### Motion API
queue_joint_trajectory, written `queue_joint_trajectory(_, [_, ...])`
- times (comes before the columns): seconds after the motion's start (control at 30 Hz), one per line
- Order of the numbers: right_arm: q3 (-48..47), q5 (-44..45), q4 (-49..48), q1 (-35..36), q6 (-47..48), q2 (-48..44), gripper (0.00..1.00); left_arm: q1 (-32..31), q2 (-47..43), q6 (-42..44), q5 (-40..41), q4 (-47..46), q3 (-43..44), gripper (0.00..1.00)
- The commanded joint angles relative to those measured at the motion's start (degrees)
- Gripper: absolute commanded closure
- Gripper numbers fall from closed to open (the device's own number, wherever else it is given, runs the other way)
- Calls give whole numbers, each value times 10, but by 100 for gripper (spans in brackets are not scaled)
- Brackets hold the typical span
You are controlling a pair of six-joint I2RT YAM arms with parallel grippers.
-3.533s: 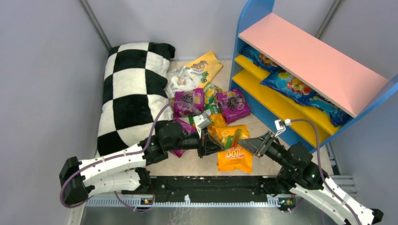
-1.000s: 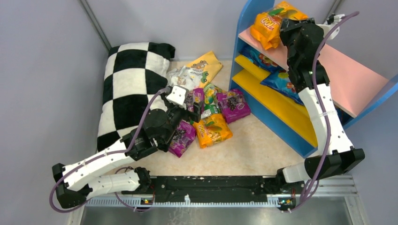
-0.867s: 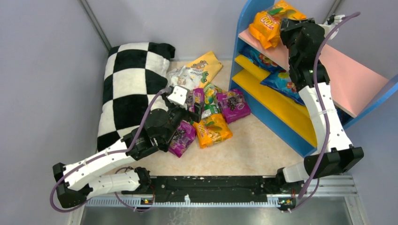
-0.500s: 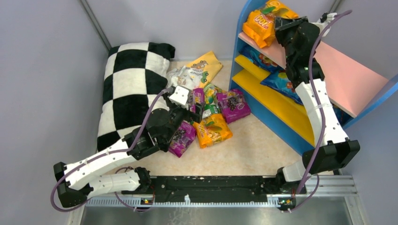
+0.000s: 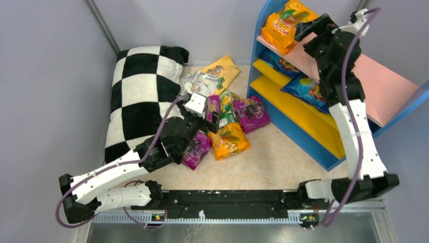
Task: Place and organize the candy bags onto the shelf
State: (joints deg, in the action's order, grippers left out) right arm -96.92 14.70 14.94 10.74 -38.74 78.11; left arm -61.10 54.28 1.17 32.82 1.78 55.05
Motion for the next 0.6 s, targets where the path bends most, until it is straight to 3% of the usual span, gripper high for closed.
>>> queue_joint_trajectory(0.0, [20,-30,50,0,169,-142,14,2,5,-6,1,-3,12,2])
queue_joint_trajectory(0.1, [88,-252,19,-1,209,-219,8,2,5,-3,7,-2,13,2])
queue_joint_trajectory(0.2, [144,-432,11,0,181,-255,7,1,2,2,19,-3,13,2])
queue_joint_trajectory(0.3, [228,-531,-34,18,123,-281,7,1,-7,9,37,-13,8,2])
queue_joint_trajectory(0.4, [310,-489,-53,113,122,-299,7,1,-20,22,69,-37,-5,2])
queue_joint_trajectory(0.5, [343,-347,15,278,181,-279,7,1,-35,42,112,-64,-22,2])
queue_joint_trajectory(0.57, [386,-244,27,334,176,-265,7,1,-46,50,142,-82,-33,2])
